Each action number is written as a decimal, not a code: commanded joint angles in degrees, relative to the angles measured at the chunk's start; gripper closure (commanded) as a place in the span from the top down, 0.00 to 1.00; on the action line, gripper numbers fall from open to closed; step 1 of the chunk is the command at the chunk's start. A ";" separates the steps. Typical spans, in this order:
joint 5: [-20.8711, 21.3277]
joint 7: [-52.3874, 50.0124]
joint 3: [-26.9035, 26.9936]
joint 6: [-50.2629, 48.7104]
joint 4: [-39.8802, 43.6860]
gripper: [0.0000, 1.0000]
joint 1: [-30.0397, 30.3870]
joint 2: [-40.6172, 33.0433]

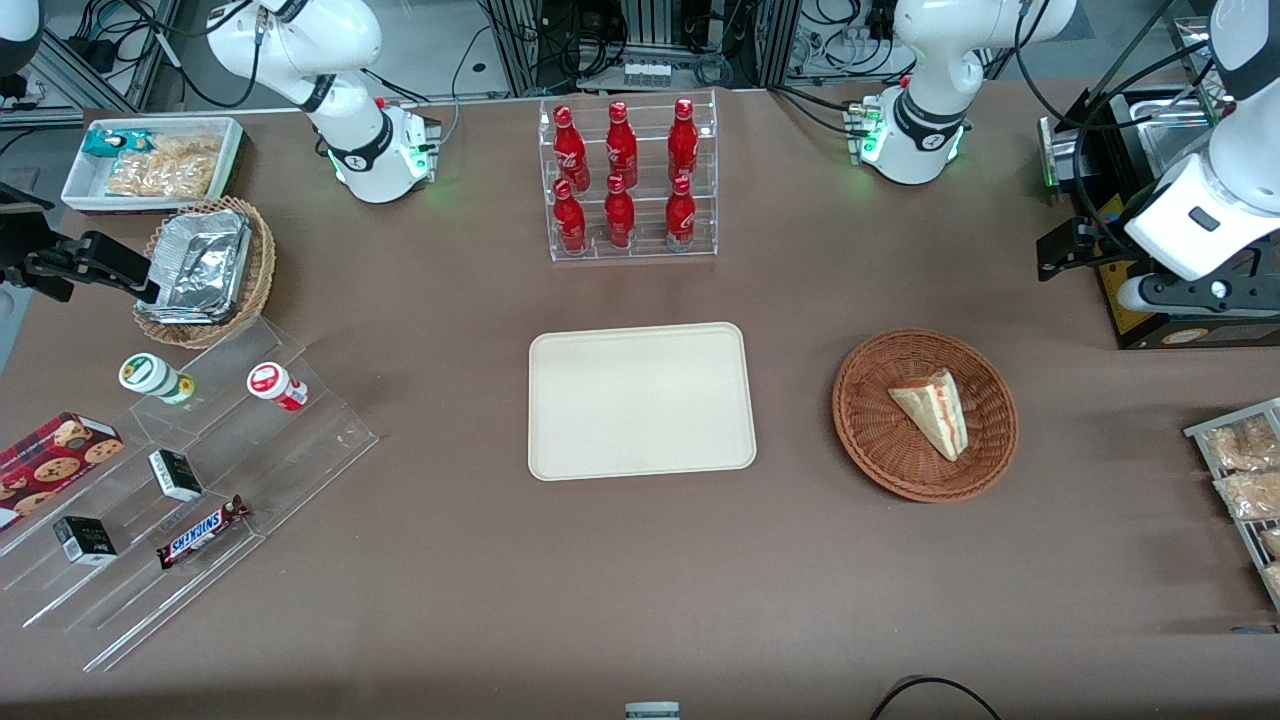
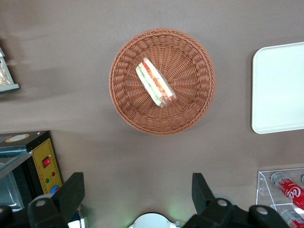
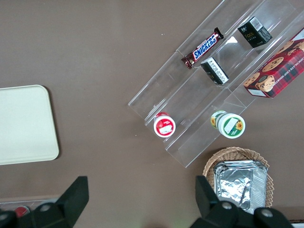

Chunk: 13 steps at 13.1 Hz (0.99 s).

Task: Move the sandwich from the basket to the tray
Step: 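Move the left gripper toward the wicker basket holding the sandwich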

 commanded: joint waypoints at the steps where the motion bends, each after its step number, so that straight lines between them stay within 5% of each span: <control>1: 1.06 -1.02 -0.98 -0.70 1.93 1.00 0.64 0.06; 6: 1.06 -1.20 -1.07 4.11 -6.47 1.00 0.46 1.64; 13: 1.06 -1.37 -1.16 37.31 -32.39 1.00 0.02 1.29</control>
